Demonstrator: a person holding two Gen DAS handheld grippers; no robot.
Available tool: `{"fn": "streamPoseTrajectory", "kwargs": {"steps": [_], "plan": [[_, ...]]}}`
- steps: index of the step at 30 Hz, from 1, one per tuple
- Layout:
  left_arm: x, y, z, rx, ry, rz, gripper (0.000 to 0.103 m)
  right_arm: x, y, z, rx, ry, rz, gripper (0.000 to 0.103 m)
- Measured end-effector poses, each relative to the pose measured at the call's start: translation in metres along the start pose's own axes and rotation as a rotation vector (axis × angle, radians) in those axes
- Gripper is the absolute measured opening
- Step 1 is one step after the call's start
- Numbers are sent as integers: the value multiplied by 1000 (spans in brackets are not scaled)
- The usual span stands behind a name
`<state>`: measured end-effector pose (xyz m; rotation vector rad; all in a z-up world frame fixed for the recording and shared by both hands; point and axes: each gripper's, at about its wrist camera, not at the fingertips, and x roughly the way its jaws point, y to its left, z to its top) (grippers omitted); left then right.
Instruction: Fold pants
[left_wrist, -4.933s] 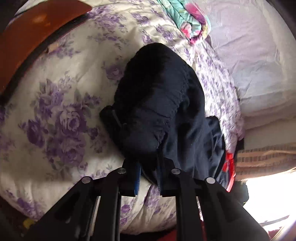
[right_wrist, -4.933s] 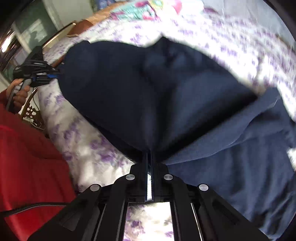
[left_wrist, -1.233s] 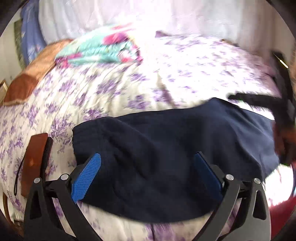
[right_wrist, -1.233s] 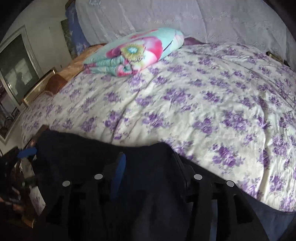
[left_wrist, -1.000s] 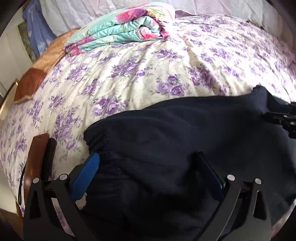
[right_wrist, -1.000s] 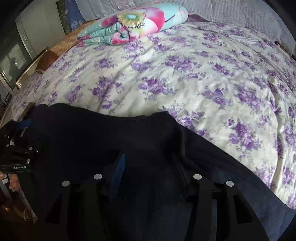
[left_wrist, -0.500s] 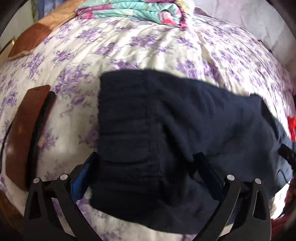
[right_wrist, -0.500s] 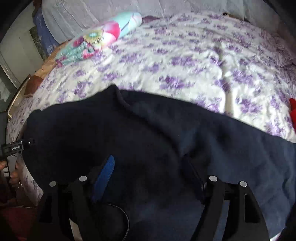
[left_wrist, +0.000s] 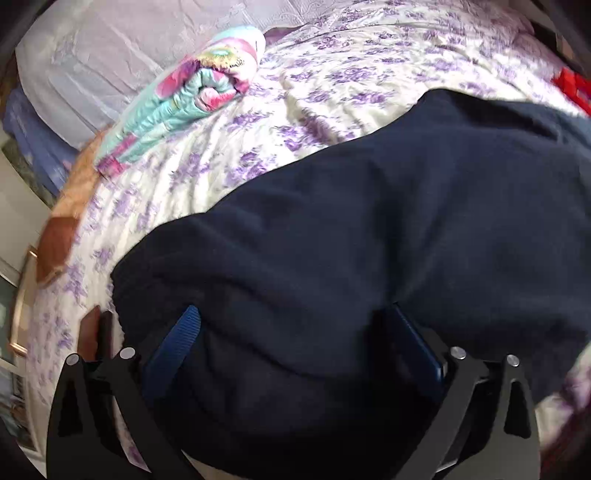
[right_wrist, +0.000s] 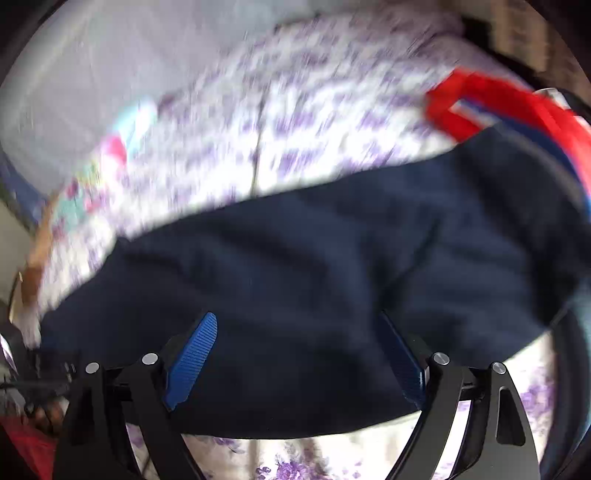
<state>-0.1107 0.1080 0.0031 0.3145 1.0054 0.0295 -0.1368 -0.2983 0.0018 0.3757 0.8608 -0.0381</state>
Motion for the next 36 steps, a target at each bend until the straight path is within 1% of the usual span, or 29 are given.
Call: {"fn": "streamPoseTrajectory", "kwargs": {"steps": [1,2,3,4,6,8,10,12,14,17,18,20,21,22,23,24,25,26,27,28,31,33,36], "plan": [[-4,9,2,-55,5,-50,98,-13,-11,2,36,-47,-19,88],[-9,21,4,-129,-6,-92,98,-25,-26,2,85,-83,-43,88],[-12,33,4,-184,-18,-117,98,-33,-39,1,130,-109,-64,88],[-14,46,4,-254,-35,-165,98,-43,-58,-2,191,-137,-93,88],[-13,63,5,-362,-47,-229,98,-54,-93,-9,293,-151,-142,88],[-7,68,7,-401,-36,-244,98,-58,-119,-16,374,-148,-187,88],[-5,65,10,-383,-34,-220,98,-61,-138,-21,447,-175,-179,87],[-5,59,16,-353,-38,-190,98,-60,-146,-23,470,-181,-169,87],[-7,57,16,-338,-48,-171,98,-52,-146,-22,448,-175,-179,87],[-13,67,14,-363,-67,-157,98,-43,-145,-14,430,-179,-193,87],[-13,72,12,-374,-64,-154,98,-40,-146,-12,430,-190,-191,87],[-4,77,11,-384,-30,-132,98,-35,-146,-7,419,-190,-185,87],[4,76,11,-369,-1,-108,98,-32,-146,-4,402,-184,-182,87],[9,72,9,-332,4,-57,98,-28,-146,0,388,-180,-179,85],[11,68,7,-303,-3,-22,98,-26,-147,1,378,-177,-175,81],[15,61,4,-253,-15,28,99,-24,-150,1,375,-177,-172,75],[17,54,0,-213,-33,63,99,-24,-155,0,380,-180,-165,71],[17,49,-4,-184,-60,91,99,-25,-159,-1,390,-185,-158,61],[16,45,-9,-176,-97,108,99,-27,-164,-4,403,-192,-152,49],[15,46,-12,-185,-117,109,99,-30,-169,-7,415,-196,-149,37],[15,49,-14,-201,-129,102,99,-33,-176,-12,443,-197,-103,31],[15,49,-15,-202,-141,106,99,-34,-171,-10,448,-188,-97,30],[15,49,-15,-204,-145,106,99,-32,-160,-8,436,-183,-53,30]]}}
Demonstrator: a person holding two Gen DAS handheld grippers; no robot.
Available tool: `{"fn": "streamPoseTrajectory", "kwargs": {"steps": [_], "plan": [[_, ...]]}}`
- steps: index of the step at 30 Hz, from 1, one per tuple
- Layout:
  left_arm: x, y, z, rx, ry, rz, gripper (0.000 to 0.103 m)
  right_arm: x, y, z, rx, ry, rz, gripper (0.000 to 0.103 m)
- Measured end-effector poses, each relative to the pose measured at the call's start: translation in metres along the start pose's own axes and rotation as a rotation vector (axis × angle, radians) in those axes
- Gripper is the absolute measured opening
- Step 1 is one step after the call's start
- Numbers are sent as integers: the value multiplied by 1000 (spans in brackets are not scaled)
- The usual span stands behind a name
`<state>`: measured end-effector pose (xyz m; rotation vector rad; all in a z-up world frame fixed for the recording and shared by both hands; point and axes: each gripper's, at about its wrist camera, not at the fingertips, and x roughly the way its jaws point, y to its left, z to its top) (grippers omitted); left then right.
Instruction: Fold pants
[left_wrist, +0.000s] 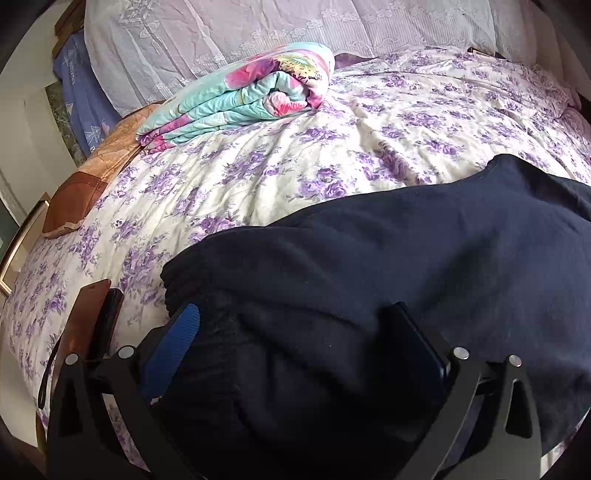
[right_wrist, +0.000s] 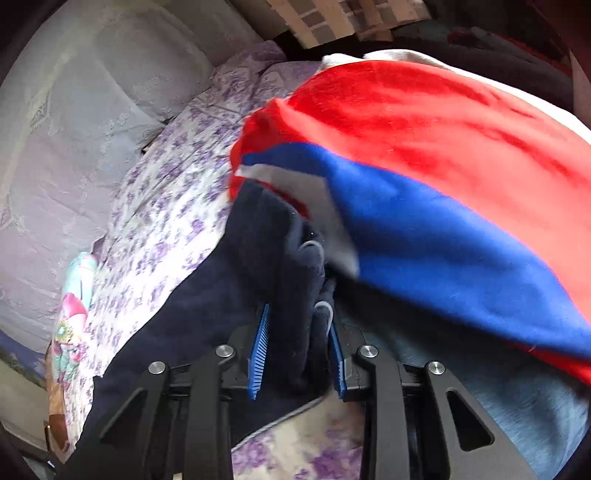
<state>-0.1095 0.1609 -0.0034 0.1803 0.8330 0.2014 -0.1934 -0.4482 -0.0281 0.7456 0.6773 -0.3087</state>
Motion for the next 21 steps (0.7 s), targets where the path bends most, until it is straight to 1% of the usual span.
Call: {"fn": "streamPoseTrajectory", "kwargs": {"steps": [2,3,4,6,7,10,12,14,15,17,18,20,21], "plan": [[0,0,0,3,0,1,99,1,2,-1,-6,-6,-8,30],[1,1,-1,3,0,1,99,2,-1,-1,7,-8,-12,27],[0,1,-1,2,1,-1,99,1,-3,-1,24,-11,-15,21],[0,1,-1,0,0,-3,99,-4,-2,0,36,-26,-16,18],[0,1,0,-2,-1,-5,99,-10,7,-1,18,-43,-17,17],[-1,1,0,-7,-3,-10,99,-26,51,-3,-99,-69,24,17],[-2,2,0,-13,-6,-16,99,-35,102,-10,-243,-74,81,17],[-2,3,0,-23,-10,-29,99,-42,153,-25,-401,-59,150,16],[-3,4,0,-27,-11,-34,99,-42,186,-41,-507,-32,203,16],[-3,5,-1,-35,-15,-43,99,-37,225,-73,-648,47,289,17],[-3,6,-1,-37,-17,-48,99,-31,245,-98,-738,104,334,17],[-3,6,-1,-40,-18,-55,99,-17,269,-145,-896,215,382,17],[-4,7,-1,-43,-20,-61,99,-6,276,-172,-968,297,393,17]]}}
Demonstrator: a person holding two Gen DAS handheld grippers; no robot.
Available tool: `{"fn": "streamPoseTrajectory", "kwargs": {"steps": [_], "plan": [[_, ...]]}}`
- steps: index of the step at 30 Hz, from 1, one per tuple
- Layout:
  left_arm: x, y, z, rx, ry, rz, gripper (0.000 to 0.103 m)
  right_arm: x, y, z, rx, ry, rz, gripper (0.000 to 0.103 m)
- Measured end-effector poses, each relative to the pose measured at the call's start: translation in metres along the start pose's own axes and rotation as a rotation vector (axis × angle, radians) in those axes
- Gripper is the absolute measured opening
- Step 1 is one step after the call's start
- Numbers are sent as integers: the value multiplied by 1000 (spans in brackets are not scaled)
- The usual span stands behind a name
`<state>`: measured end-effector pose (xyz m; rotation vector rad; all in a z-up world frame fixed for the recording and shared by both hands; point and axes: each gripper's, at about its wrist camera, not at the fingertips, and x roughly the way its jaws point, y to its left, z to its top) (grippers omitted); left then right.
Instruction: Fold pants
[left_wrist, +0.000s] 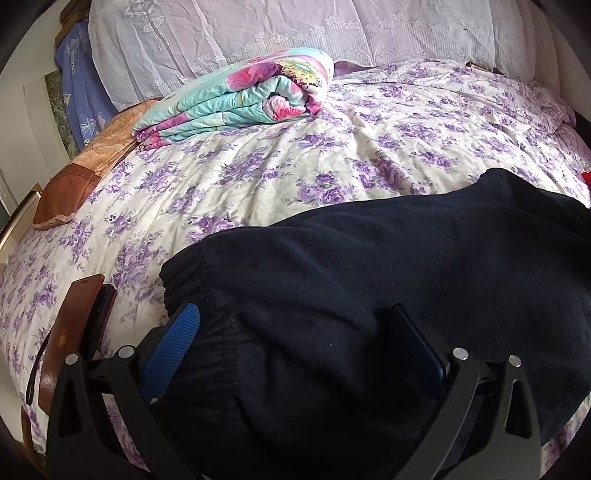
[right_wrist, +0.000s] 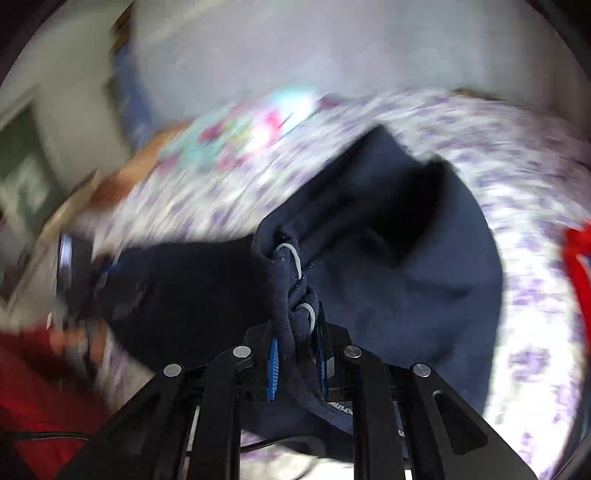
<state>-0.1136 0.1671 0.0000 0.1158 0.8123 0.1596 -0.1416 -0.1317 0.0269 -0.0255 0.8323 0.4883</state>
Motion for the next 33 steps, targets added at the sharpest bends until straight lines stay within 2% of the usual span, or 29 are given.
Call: {"fn": "streamPoseTrajectory", "kwargs": {"steps": [1,2,3,4,6,8,11,14,16,18,19,21,23,25,28,30,32,33], "plan": [[0,1,0,-3,-1,-5,99,22,13,-9,-48,87,29,19],[0,2,0,-6,-3,-10,99,35,20,-18,-84,139,30,22],[-1,2,0,-9,-4,-13,99,44,28,-26,-128,159,12,30],[-1,3,0,-12,-6,-18,99,43,33,-29,-153,143,10,43],[-1,3,-1,-13,-7,-22,99,35,39,-25,-150,161,38,61],[-2,4,-1,-16,-10,-26,99,18,40,-17,-132,125,69,61],[-2,4,-2,-21,-13,-31,99,-9,36,-3,-86,14,82,61],[-3,4,-2,-22,-14,-32,99,-6,20,18,-17,-40,-13,61],[-3,5,-2,-23,-14,-33,99,15,12,29,-1,-21,-108,60],[-3,4,-2,-23,-15,-34,99,39,7,34,14,21,-143,60],[-2,4,-2,-23,-14,-33,99,54,7,36,15,59,-162,60],[-2,4,-2,-20,-13,-29,99,95,5,30,-11,190,-250,61],[-2,4,-2,-18,-14,-27,99,103,-4,28,26,151,-233,65],[-2,4,-2,-20,-14,-29,99,97,-7,35,74,161,-209,65],[-3,4,-2,-25,-13,-38,99,59,-2,46,111,20,-128,65],[-5,6,-1,-14,8,-52,99,51,3,51,103,-15,-148,65],[-9,7,0,19,42,-75,99,69,3,50,120,50,-139,69],[-15,10,0,29,55,-103,99,90,1,43,126,127,-146,72]]}}
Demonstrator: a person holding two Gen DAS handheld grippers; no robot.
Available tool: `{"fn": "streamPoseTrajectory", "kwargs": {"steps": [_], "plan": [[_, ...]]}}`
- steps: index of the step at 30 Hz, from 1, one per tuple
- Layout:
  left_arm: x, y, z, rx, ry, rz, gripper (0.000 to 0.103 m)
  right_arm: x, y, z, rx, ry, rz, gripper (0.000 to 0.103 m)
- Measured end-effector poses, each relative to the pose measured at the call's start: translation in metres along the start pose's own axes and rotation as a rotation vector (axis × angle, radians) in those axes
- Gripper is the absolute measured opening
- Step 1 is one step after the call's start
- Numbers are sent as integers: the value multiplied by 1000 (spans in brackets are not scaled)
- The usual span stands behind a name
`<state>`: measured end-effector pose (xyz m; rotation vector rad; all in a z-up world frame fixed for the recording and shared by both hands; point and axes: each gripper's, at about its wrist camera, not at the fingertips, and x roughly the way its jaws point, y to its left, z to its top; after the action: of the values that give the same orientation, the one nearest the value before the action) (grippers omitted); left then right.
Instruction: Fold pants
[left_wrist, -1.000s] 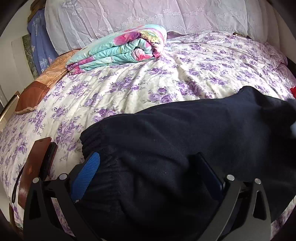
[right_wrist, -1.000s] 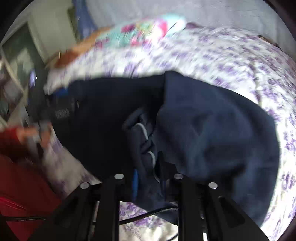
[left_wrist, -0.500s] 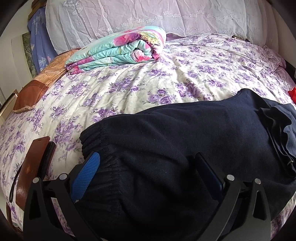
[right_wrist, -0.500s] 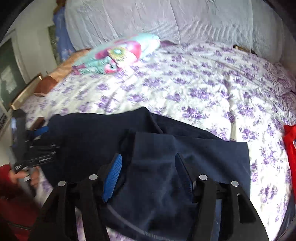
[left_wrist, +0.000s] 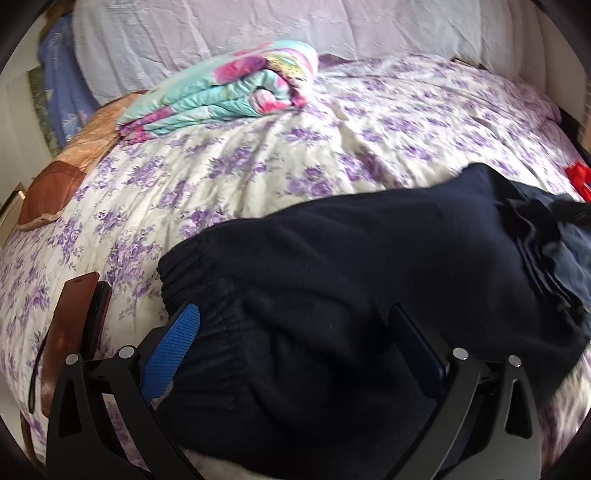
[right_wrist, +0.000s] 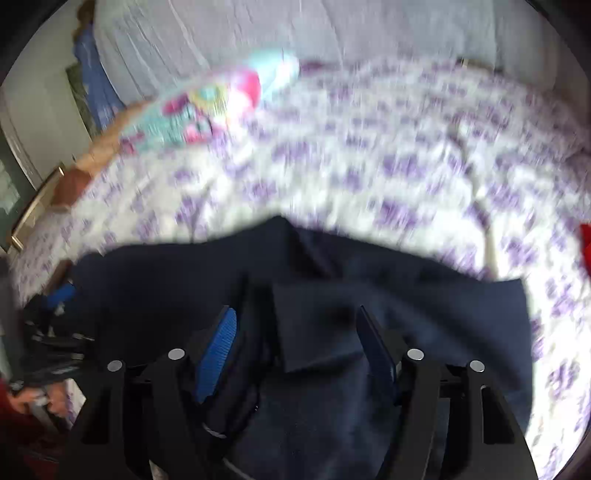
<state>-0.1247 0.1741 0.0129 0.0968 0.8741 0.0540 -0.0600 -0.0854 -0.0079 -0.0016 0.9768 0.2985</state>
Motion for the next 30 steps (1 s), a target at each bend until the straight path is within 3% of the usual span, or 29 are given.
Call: {"fn": "streamPoseTrajectory", "kwargs": {"steps": [1,2,4,6,7,9,11,13,15,19,23,30], "plan": [[-7,4,-2,-7,1,-27,99,20,2,-5,-31,51,-46,76],[-14,8,-6,-24,-2,-55,99,23,14,-11,-130,-14,-113,78],[-23,21,-17,-81,32,-114,99,19,25,-10,-154,-7,-168,78],[-29,32,-28,-120,42,-144,99,-1,23,-6,-77,-28,-110,78],[-32,37,-32,-138,44,-154,99,-18,22,-7,-51,-93,-84,78],[-21,48,-42,-226,140,-226,99,-38,23,-13,-71,-157,-96,82],[-8,59,-52,-337,199,-297,98,-30,21,-23,-107,-102,-132,86],[-9,62,-55,-387,166,-304,99,2,9,-39,-106,60,-136,92],[-6,61,-52,-424,157,-283,99,1,4,-45,-98,14,-97,95],[-1,56,-46,-522,128,-220,99,7,6,-31,-143,104,-90,100],[1,55,-42,-596,124,-155,99,8,4,-32,-179,114,-59,100],[5,34,-43,-543,97,34,99,8,5,-32,-217,129,-43,100]]}}
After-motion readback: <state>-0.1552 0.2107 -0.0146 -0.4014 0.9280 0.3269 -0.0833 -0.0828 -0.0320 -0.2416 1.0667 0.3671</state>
